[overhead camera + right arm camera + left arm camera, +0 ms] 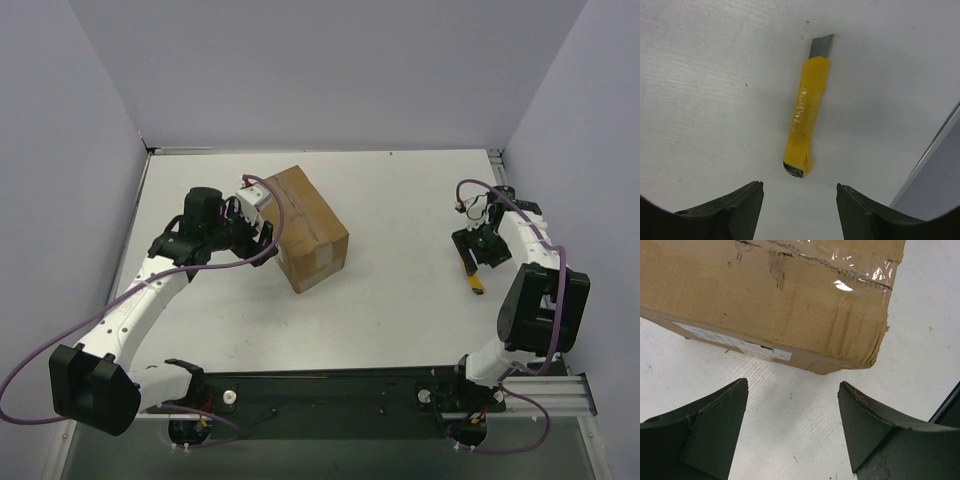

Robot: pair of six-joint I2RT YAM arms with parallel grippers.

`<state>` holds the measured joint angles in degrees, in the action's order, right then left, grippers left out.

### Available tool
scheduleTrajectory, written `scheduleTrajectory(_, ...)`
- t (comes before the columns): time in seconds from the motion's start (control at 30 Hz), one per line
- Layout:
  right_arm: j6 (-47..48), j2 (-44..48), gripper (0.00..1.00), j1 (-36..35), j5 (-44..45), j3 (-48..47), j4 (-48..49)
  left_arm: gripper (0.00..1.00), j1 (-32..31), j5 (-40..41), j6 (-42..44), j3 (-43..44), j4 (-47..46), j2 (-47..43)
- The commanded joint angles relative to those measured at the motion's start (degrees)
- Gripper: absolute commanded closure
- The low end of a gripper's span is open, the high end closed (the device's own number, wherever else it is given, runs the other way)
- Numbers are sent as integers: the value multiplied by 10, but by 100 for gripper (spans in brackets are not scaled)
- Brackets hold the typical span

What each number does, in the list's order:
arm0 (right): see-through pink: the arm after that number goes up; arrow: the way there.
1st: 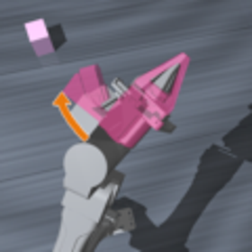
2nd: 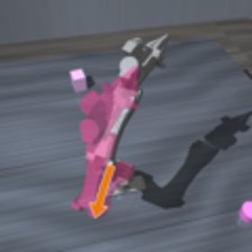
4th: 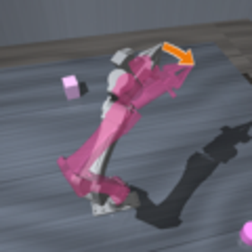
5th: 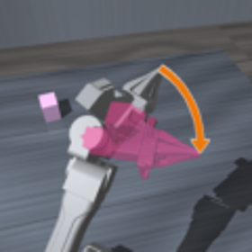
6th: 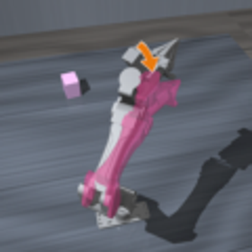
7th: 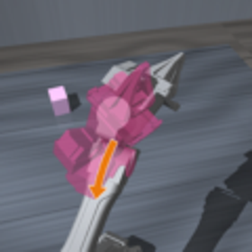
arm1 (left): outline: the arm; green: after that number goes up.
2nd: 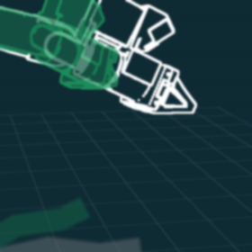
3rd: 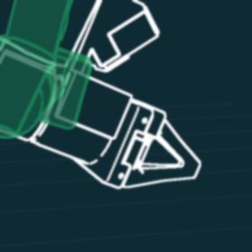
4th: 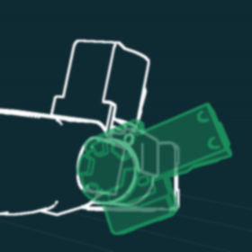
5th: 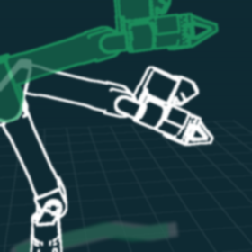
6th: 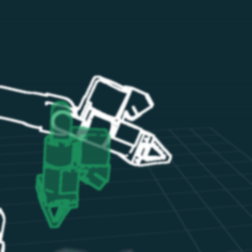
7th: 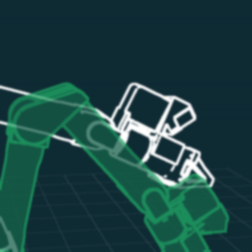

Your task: Unpack the express box

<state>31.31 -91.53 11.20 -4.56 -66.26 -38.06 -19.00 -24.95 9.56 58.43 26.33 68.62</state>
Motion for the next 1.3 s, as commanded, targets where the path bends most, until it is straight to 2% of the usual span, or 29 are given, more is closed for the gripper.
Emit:
scheduleTrajectory(0.0, 42, -19, 41, -2, -14, -3, 7, 18, -2, 4, -2, 23, -5, -1)
scheduleTrajectory(0.13, 60, -46, 43, -2, -7, -6, 15, 18, -9, 8, 5, 20, 8, -2)
scheduleTrajectory(0.33, 26, -70, 44, -12, 20, -15, 12, 18, -14, 10, 9, 25, 12, -3)
scheduleTrajectory(0.53, 3, -124, 45, -36, 84, -46, -45, 18, -16, 11, 17, 34, 10, 5)
scheduleTrajectory(0.8, 11, -161, 51, -48, 102, -63, -74, 18, -16, 16, 18, 35, 6, 5)
scheduleTrajectory(1.13, 13, -220, 53, -63, 138, -75, -109, 18, -18, 26, 27, 56, 12, 24)
scheduleTrajectory(1.23, 3, -224, 61, -73, 157, -63, -97, 18, -18, 29, 31, 66, 12, 34)
scheduleTrajectory(1.27, 2, -221, 74, -75, 161, -58, -93, 18, -18, 30, 30, 70, 12, 37)
